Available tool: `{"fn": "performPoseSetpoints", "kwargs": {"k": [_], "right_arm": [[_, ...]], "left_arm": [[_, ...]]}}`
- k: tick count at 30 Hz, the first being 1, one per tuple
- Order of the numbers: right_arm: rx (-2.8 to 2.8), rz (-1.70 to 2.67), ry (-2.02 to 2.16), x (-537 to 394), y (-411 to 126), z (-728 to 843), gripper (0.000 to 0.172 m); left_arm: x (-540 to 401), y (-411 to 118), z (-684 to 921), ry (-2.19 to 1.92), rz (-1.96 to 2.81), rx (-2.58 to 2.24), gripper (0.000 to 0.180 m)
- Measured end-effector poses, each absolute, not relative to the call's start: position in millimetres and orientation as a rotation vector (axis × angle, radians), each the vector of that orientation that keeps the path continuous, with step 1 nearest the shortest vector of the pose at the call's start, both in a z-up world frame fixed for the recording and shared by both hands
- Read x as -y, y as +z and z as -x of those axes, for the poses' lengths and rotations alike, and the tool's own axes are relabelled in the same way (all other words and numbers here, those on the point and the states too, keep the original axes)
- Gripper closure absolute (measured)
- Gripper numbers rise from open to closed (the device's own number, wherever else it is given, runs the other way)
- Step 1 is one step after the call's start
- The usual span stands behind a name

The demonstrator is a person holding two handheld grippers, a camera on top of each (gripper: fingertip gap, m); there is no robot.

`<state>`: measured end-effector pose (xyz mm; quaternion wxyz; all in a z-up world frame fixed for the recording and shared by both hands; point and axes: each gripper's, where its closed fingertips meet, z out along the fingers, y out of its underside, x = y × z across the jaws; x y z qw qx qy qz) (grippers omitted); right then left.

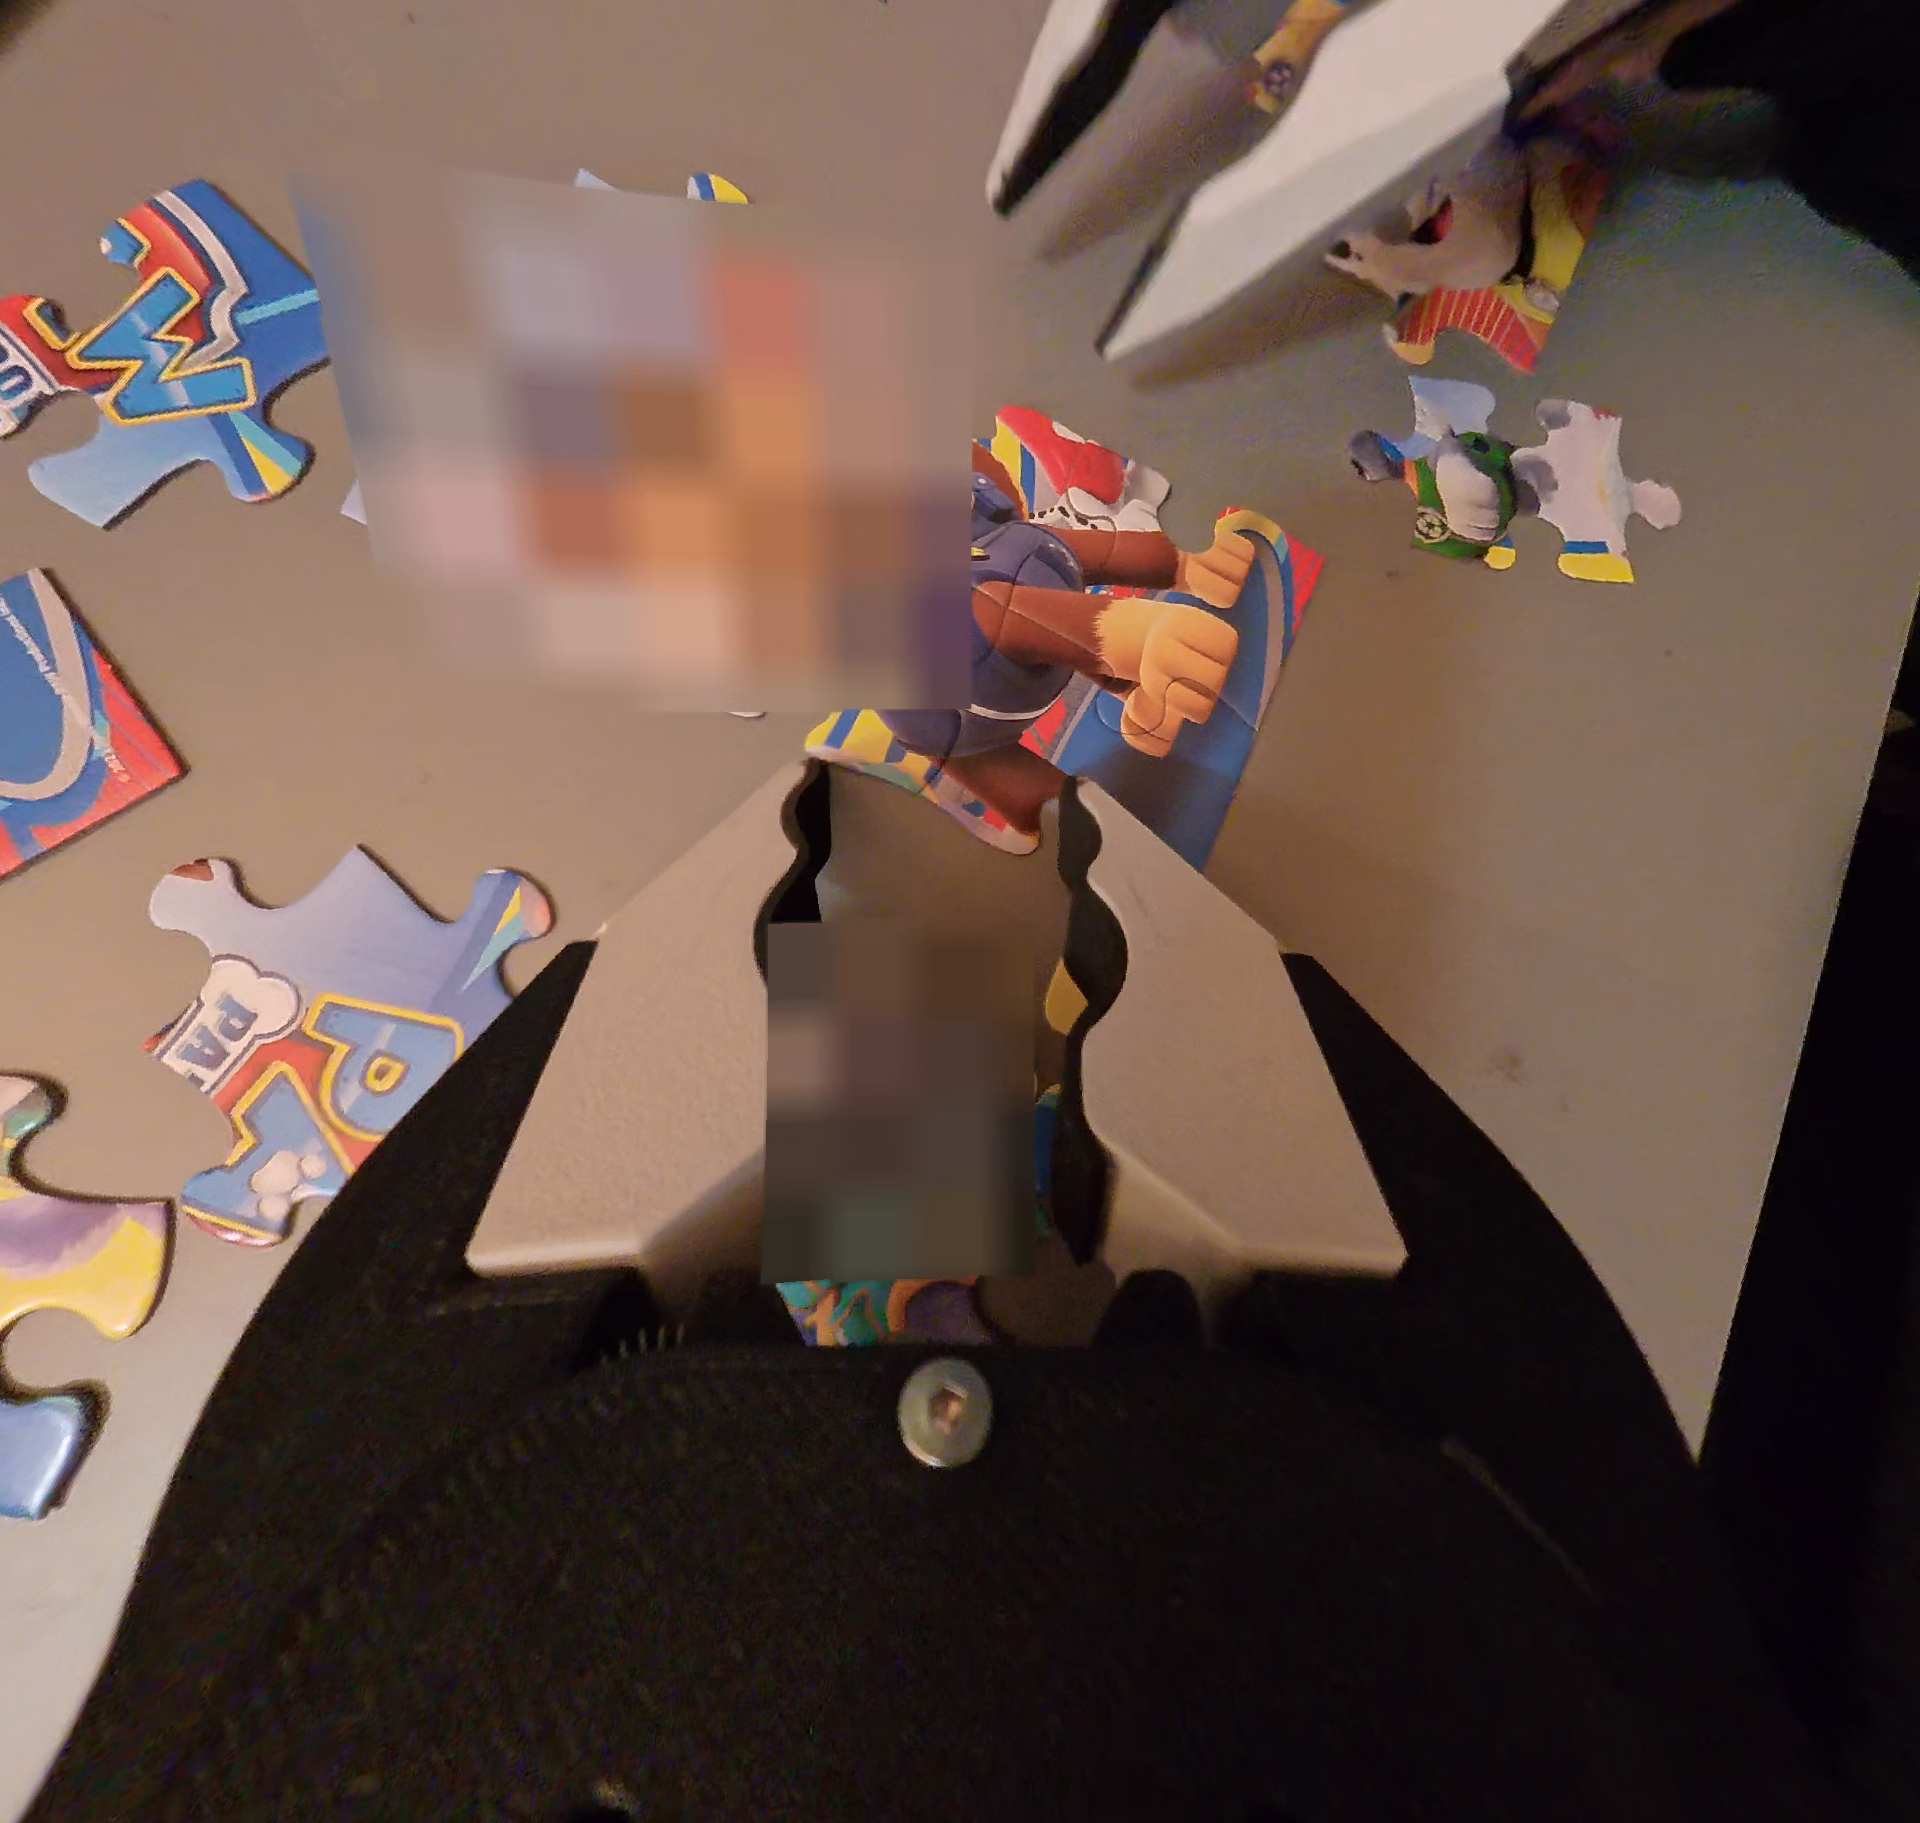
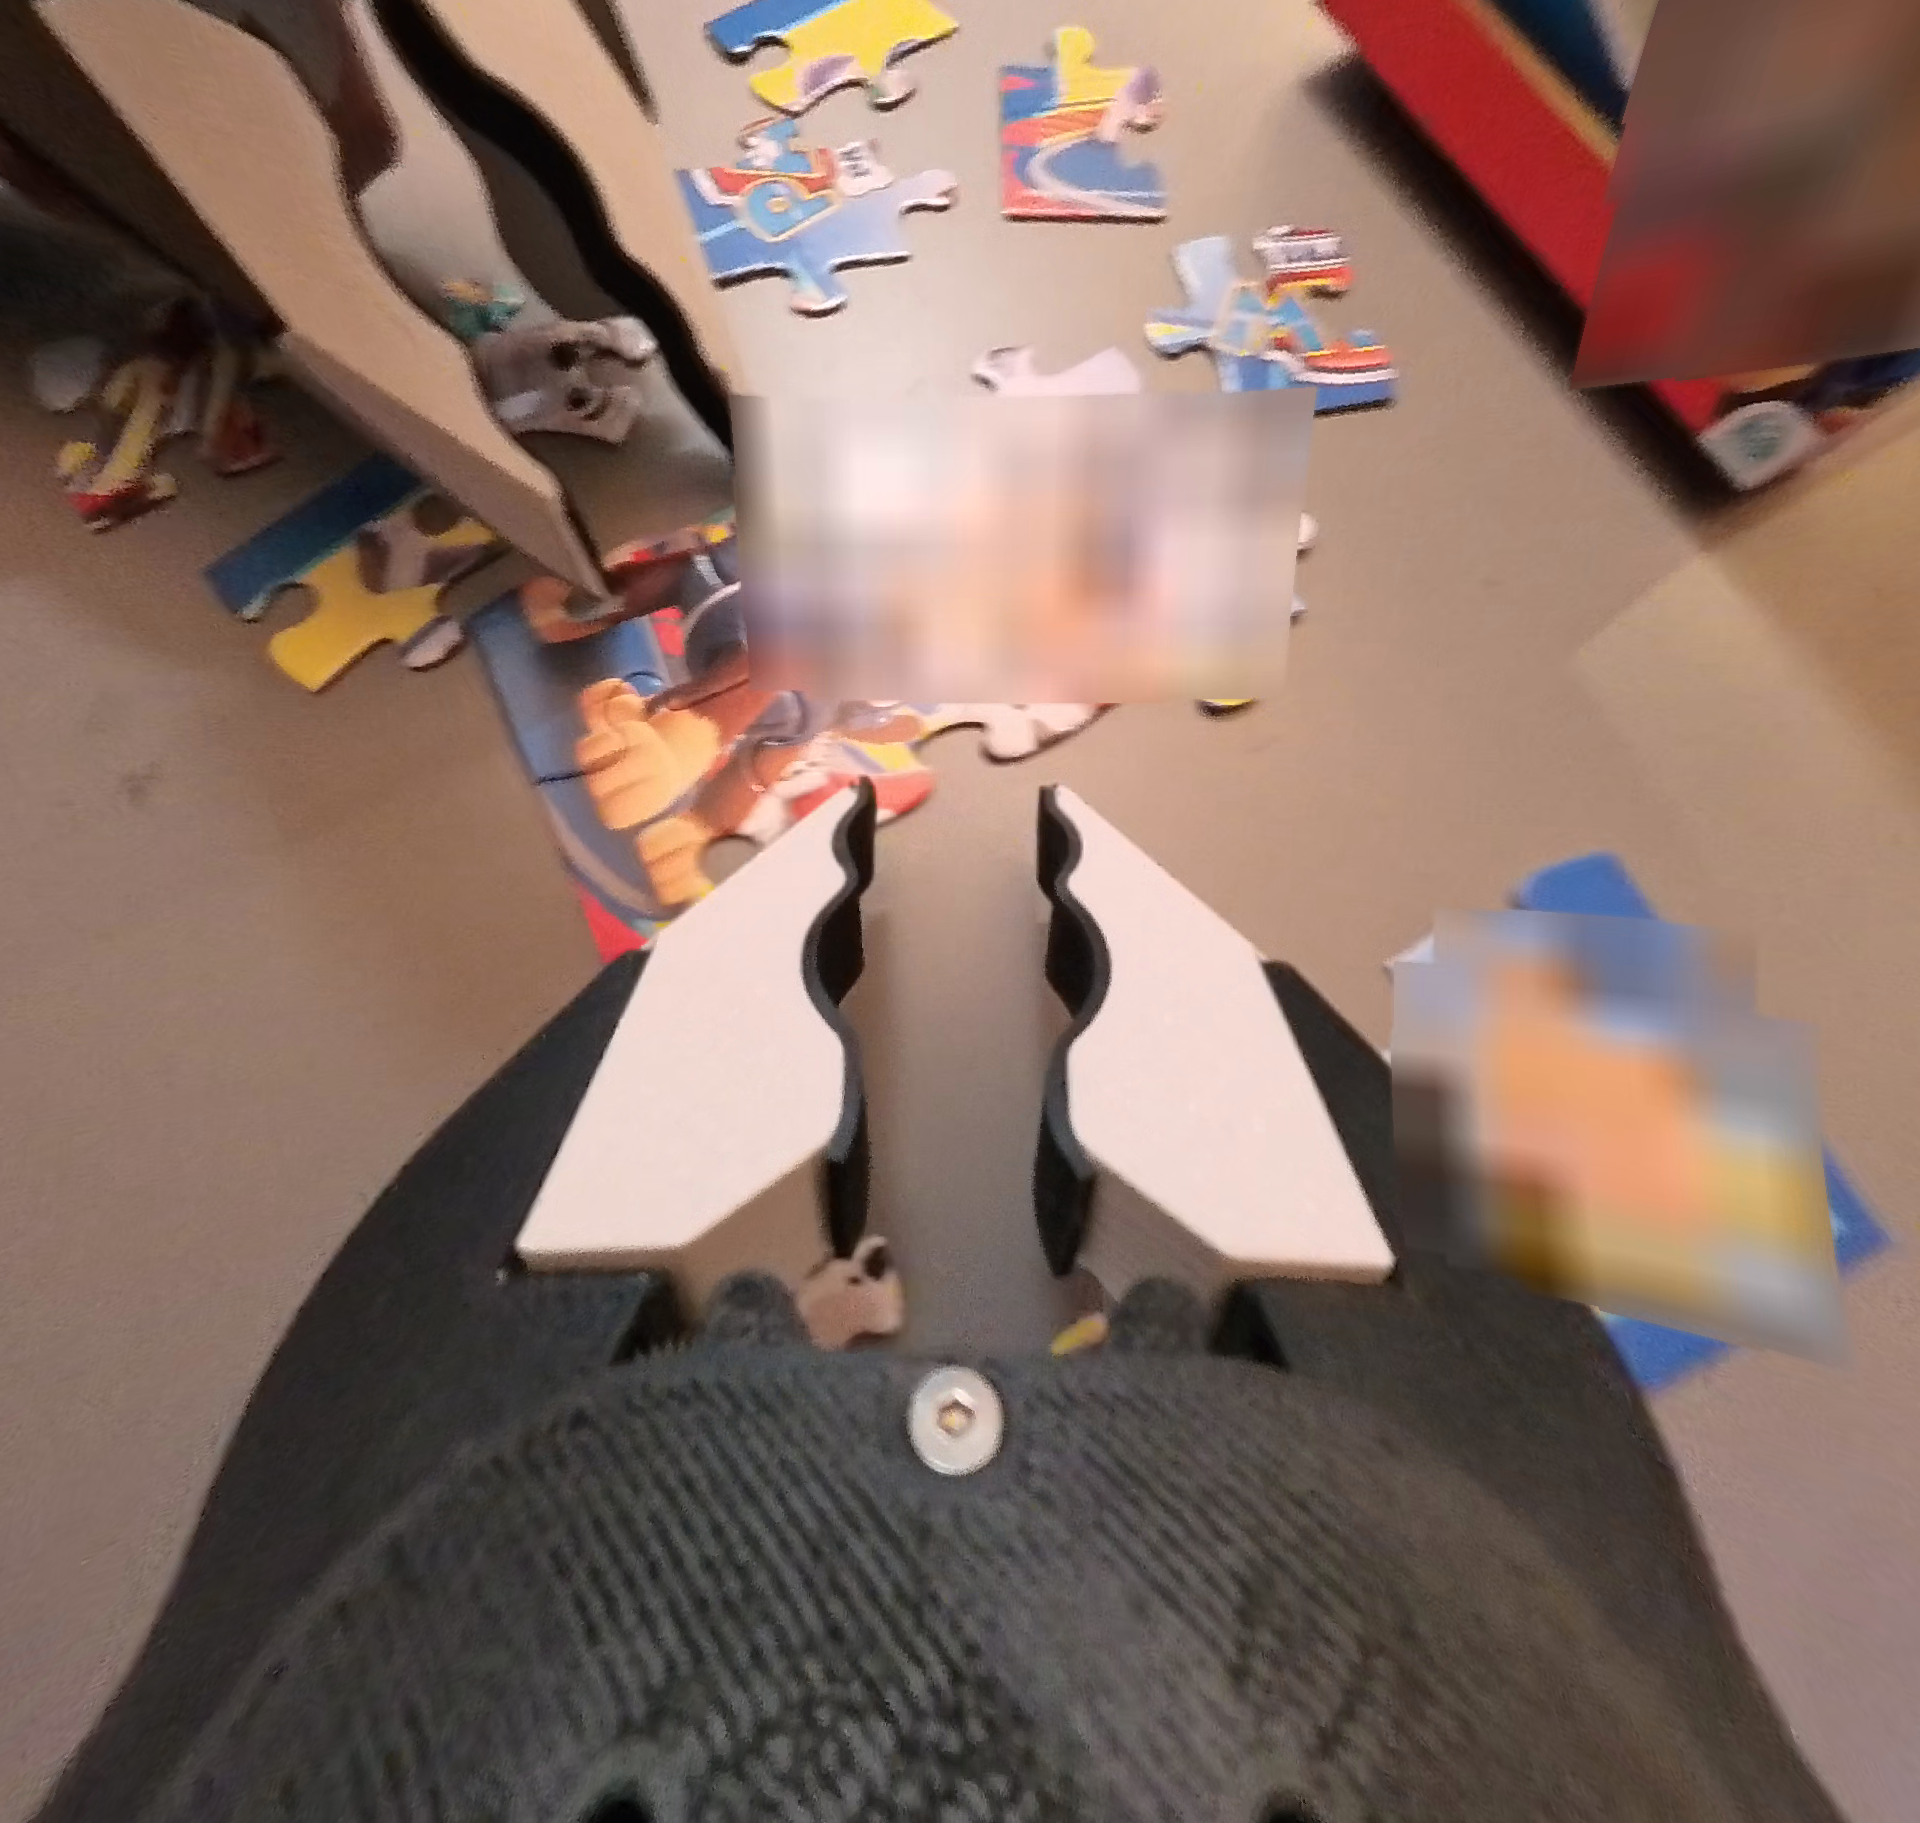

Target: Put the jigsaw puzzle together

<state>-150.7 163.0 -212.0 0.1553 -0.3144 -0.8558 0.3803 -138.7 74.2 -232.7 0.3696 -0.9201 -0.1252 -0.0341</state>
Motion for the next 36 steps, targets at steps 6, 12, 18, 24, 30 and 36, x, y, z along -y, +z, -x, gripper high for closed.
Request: {"fn": "performPoseSetpoints", "kwargs": {"k": [6,12,18,24,30,36], "right_arm": [[2.218,0.908,1.129,-183.7,-174.9,186.3,0.143],[2.047,0.889,1.296,-193.2,-157.0,191.6,0.146],[1.953,0.938,1.432,-194.4,-145.3,188.5,0.142],[1.851,0.896,1.393,-204.0,-134.2,186.7,0.143],[1.669,0.995,1.571,-210.7,-116.2,171.5,0.144],[1.494,1.053,1.738,-212.8,-106.9,148.6,0.147]], "left_arm": [[-72.6,-220.9,149.6,-0.072,2.298,0.368,0.138],[-65.7,-201.8,178.8,0.084,2.164,0.337,0.137],[-50.8,-179.3,200.3,0.247,2.018,0.319,0.145],[-46.3,-178.7,201.6,0.19,1.971,0.368,0.145],[-44.9,-173.4,200.8,0.199,1.931,0.384,0.145],[-39.2,-150.2,195.8,0.176,1.798,0.377,0.137]]}}
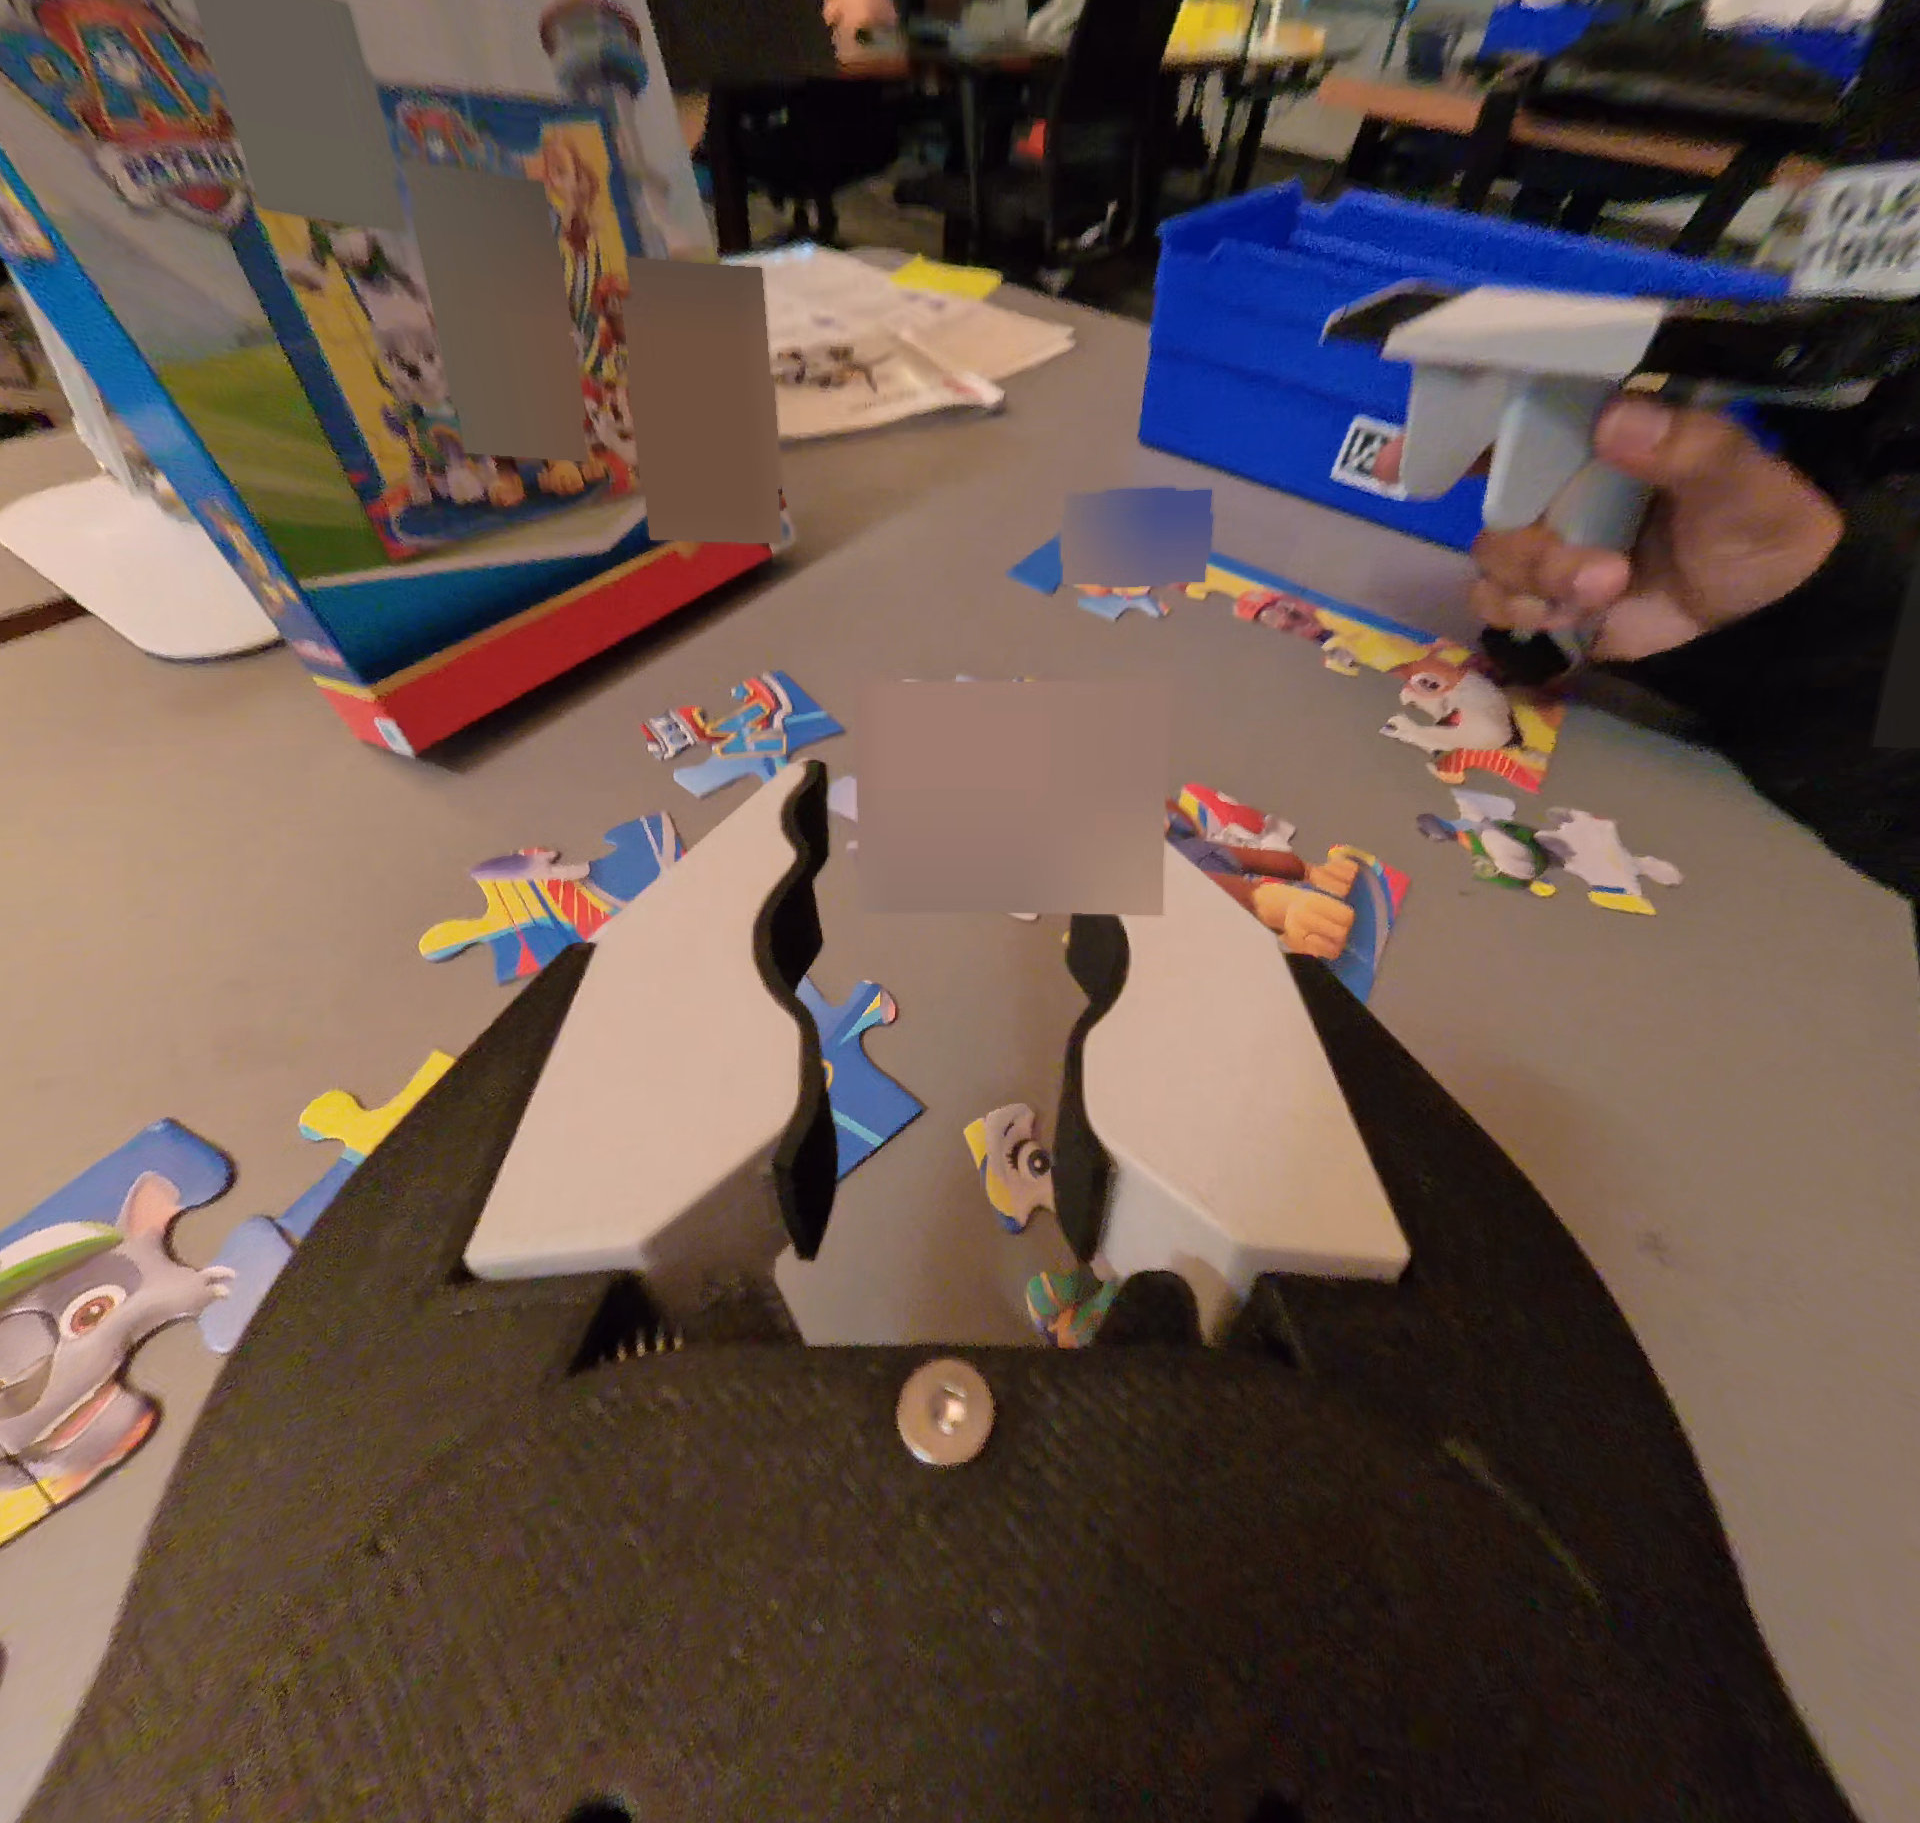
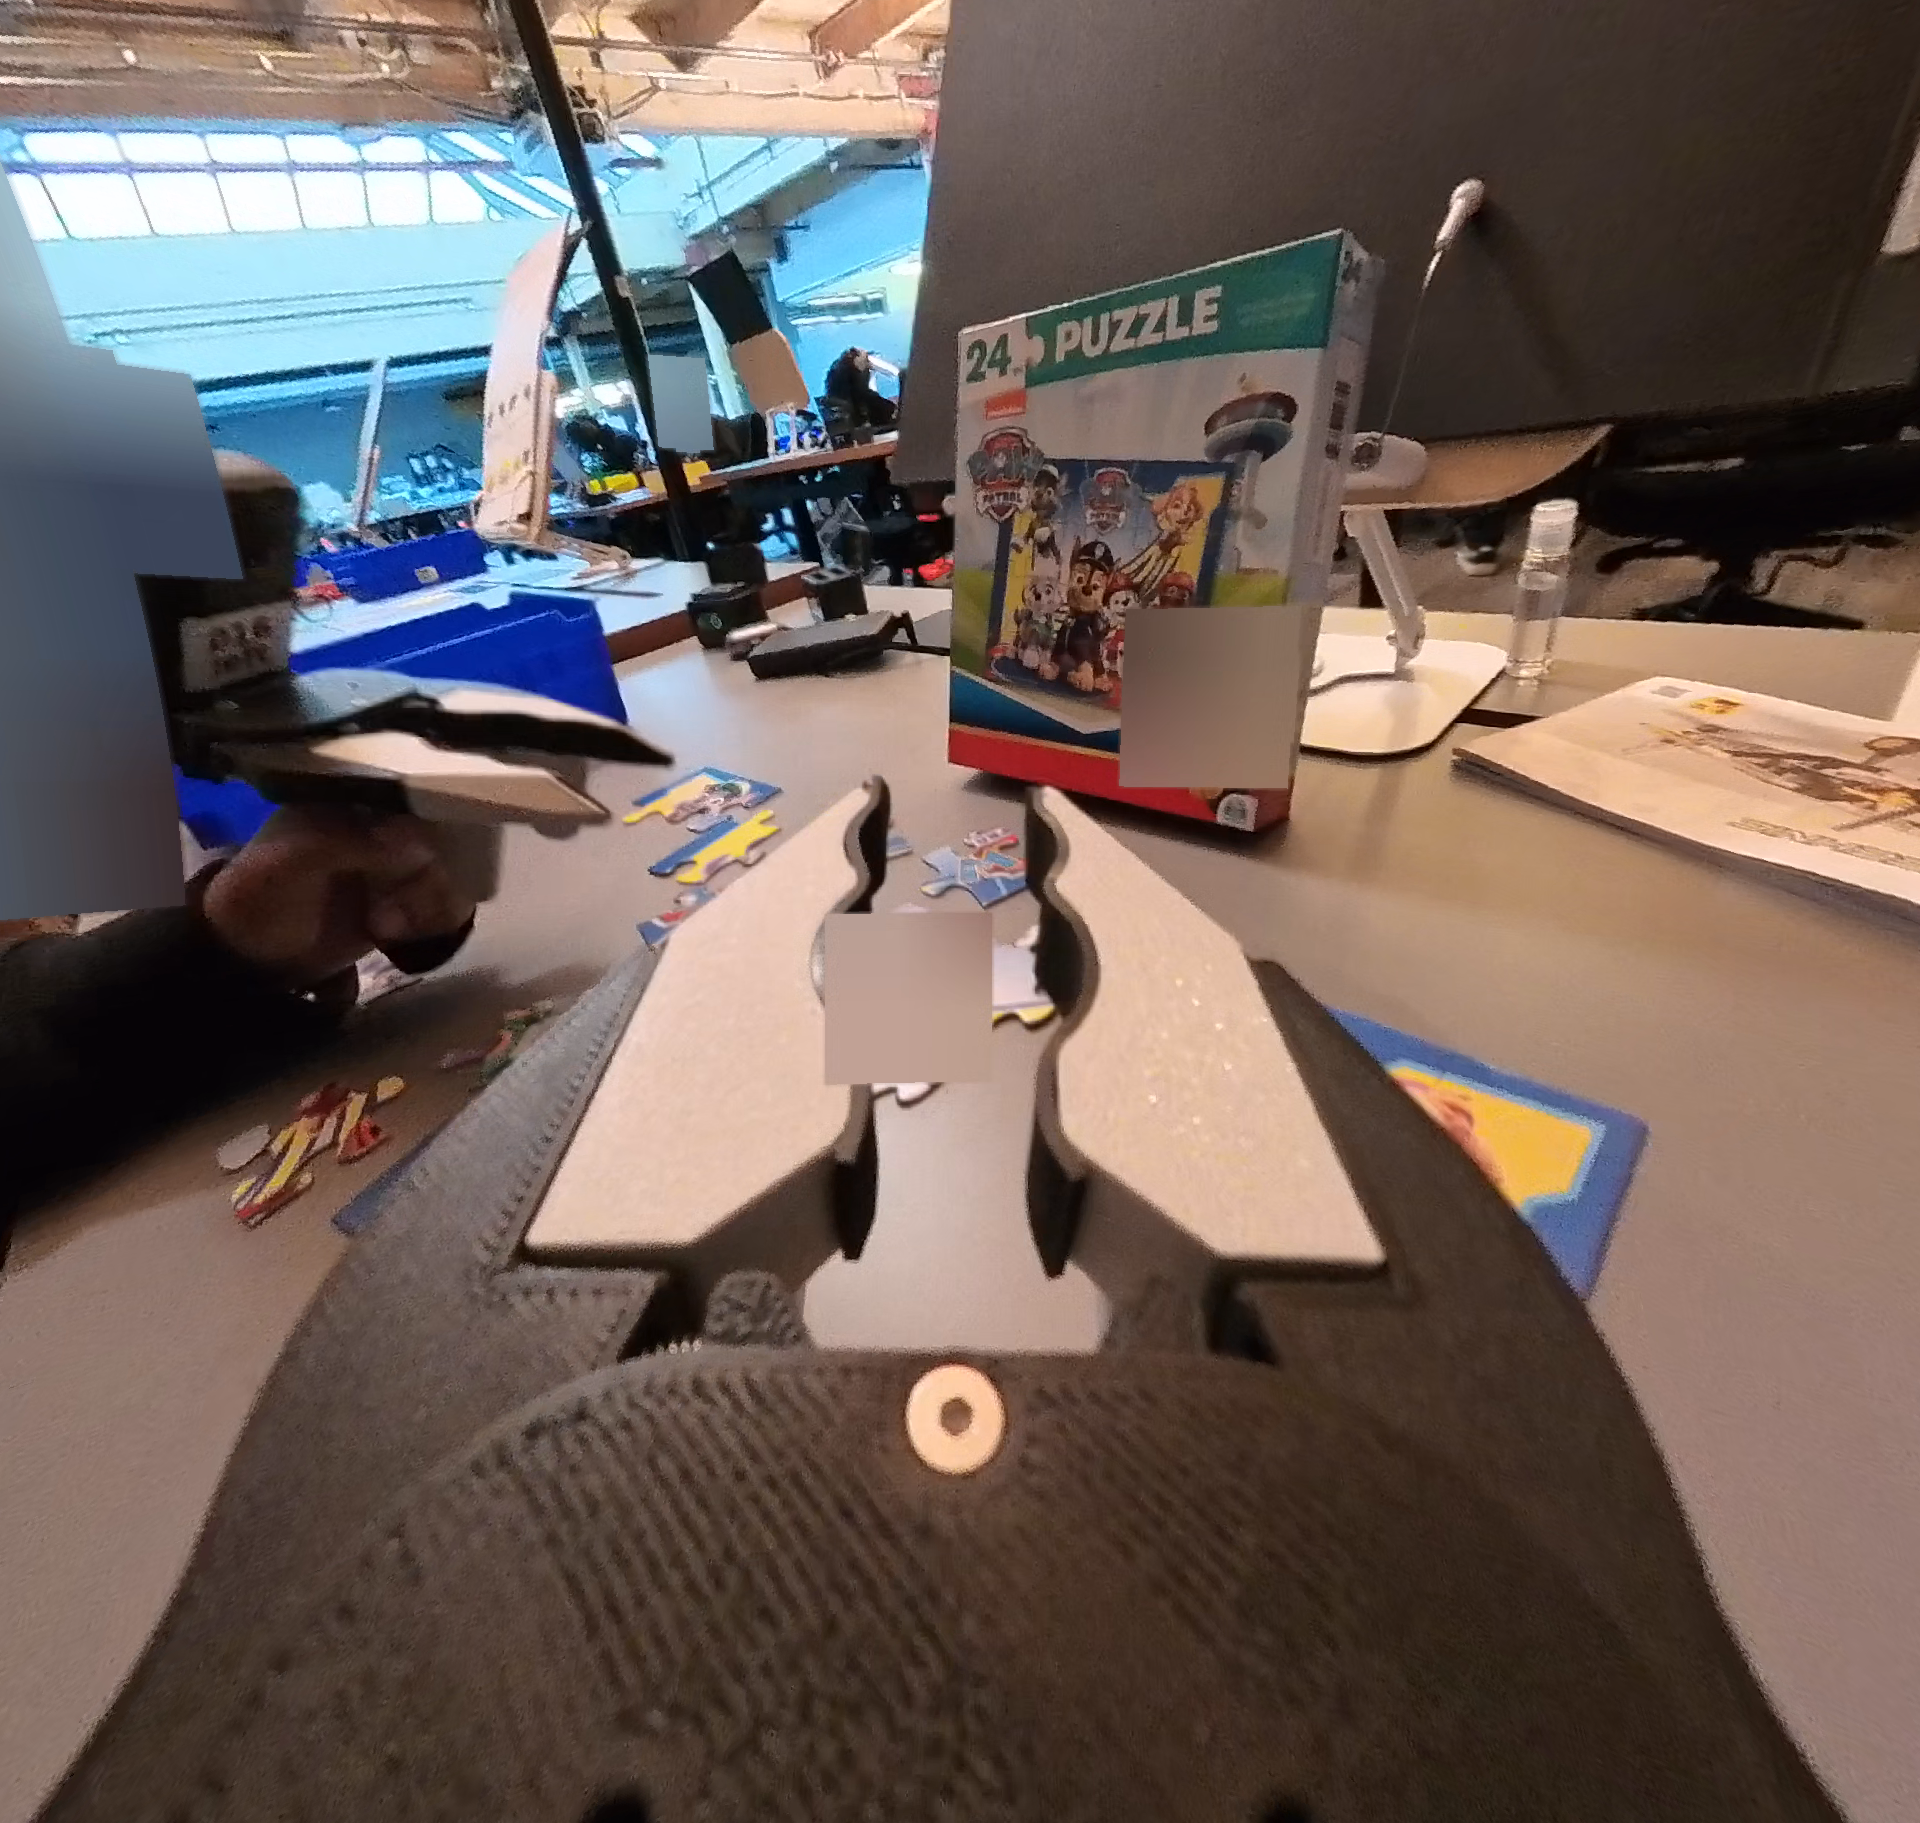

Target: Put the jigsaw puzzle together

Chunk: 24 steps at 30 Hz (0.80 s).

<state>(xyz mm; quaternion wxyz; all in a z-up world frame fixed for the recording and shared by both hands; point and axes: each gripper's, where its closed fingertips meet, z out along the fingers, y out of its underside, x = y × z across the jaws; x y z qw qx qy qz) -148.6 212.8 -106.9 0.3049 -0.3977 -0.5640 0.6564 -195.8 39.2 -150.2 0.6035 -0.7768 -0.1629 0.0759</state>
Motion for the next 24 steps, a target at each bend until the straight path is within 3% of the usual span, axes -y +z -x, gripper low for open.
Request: {"fn": "performPoseSetpoints", "kwargs": {"k": [4,12,16,24], "right_arm": [[1.478,1.054,1.683,-216.0,-112.6,141.8,0.146],[1.44,1.077,1.709,-220.7,-111.3,140.7,0.143],[1.435,1.084,1.704,-222.6,-112.2,141.1,0.143],[1.46,1.08,1.657,-221.5,-116.2,144.6,0.144]], "left_arm": [[-19.3,-129.3,200.7,0.265,1.681,0.394,0.124],[45.0,-115.0,211.6,0.364,1.524,0.525,0.115],[92.0,-86.8,208.5,0.466,1.352,0.553,0.115],[115.4,-103.1,212.7,0.493,1.373,0.62,0.115]]}}
